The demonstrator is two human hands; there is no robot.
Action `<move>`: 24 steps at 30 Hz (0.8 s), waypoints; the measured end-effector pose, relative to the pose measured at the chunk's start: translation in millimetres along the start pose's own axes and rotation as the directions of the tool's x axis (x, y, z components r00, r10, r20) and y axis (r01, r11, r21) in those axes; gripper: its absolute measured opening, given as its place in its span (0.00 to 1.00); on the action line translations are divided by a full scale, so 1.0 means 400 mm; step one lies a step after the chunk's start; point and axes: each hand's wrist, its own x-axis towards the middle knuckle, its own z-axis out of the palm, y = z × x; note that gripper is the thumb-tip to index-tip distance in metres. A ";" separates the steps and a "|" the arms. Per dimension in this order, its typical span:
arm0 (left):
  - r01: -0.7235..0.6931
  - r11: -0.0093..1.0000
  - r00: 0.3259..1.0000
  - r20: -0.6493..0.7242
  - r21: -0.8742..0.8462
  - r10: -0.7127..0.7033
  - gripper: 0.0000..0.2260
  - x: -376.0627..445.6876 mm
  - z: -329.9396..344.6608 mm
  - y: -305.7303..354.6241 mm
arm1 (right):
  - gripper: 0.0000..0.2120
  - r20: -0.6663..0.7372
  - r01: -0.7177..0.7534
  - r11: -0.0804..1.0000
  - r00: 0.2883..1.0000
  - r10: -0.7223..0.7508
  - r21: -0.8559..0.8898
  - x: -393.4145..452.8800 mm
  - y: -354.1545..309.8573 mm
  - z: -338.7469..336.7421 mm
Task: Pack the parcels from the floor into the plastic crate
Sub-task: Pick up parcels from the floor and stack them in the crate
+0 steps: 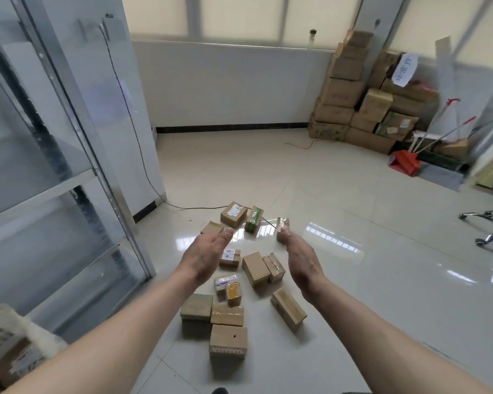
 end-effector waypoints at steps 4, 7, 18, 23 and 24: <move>0.022 0.999 0.999 0.038 -0.028 -0.021 0.20 0.125 0.029 0.015 | 0.24 -0.055 -0.013 1.000 0.998 0.011 -0.023 0.104 -0.014 -0.039; 0.022 0.999 0.998 0.056 -0.038 -0.019 0.15 0.215 0.043 0.026 | 0.25 -0.100 -0.047 0.999 0.994 0.046 -0.015 0.174 -0.025 -0.057; 0.084 0.996 0.995 0.059 0.000 -0.084 0.25 0.425 0.124 0.087 | 0.21 -0.112 -0.086 0.996 0.990 0.089 0.035 0.391 -0.030 -0.133; 0.138 0.990 0.990 0.011 -0.006 -0.138 0.22 0.508 0.169 0.102 | 0.24 -0.044 -0.049 0.998 0.998 0.051 0.044 0.521 -0.023 -0.185; 0.155 0.988 0.988 -0.006 -0.008 -0.155 0.22 0.524 0.183 0.108 | 0.24 -0.025 -0.051 0.998 0.998 0.052 0.040 0.550 -0.019 -0.200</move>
